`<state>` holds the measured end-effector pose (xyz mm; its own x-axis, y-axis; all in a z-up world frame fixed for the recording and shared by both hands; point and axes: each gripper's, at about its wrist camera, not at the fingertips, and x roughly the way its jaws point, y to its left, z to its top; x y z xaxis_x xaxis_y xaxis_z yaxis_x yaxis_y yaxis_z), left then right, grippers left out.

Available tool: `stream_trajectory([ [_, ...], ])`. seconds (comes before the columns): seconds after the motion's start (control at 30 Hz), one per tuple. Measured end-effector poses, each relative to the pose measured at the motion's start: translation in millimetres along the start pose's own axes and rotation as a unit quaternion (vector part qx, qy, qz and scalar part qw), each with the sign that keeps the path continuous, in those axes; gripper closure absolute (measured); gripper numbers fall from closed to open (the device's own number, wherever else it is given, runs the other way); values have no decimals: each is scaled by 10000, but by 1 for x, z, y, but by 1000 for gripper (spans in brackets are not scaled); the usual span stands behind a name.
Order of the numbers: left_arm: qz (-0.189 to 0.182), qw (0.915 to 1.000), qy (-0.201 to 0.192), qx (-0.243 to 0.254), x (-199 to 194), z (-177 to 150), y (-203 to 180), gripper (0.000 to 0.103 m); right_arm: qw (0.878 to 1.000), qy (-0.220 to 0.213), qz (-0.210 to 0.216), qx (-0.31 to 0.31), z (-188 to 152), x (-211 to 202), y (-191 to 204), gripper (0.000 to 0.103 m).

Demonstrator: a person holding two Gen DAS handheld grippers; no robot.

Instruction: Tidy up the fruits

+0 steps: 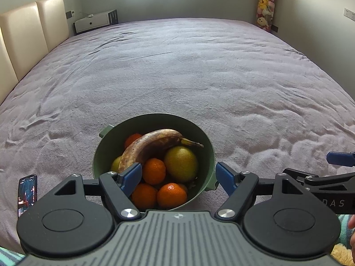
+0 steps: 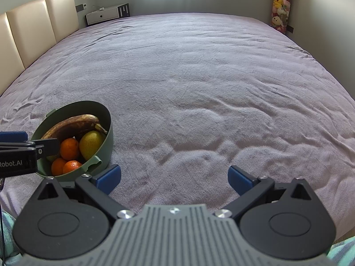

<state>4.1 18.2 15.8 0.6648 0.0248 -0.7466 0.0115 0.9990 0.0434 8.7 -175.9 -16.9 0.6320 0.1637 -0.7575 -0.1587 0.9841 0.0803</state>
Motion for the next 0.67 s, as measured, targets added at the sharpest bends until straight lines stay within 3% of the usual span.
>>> stream_trajectory([
  [0.67,34,10000,-55,-11,-3,0,4,15,10000,44,-4,-10,-3,3,1,4],
])
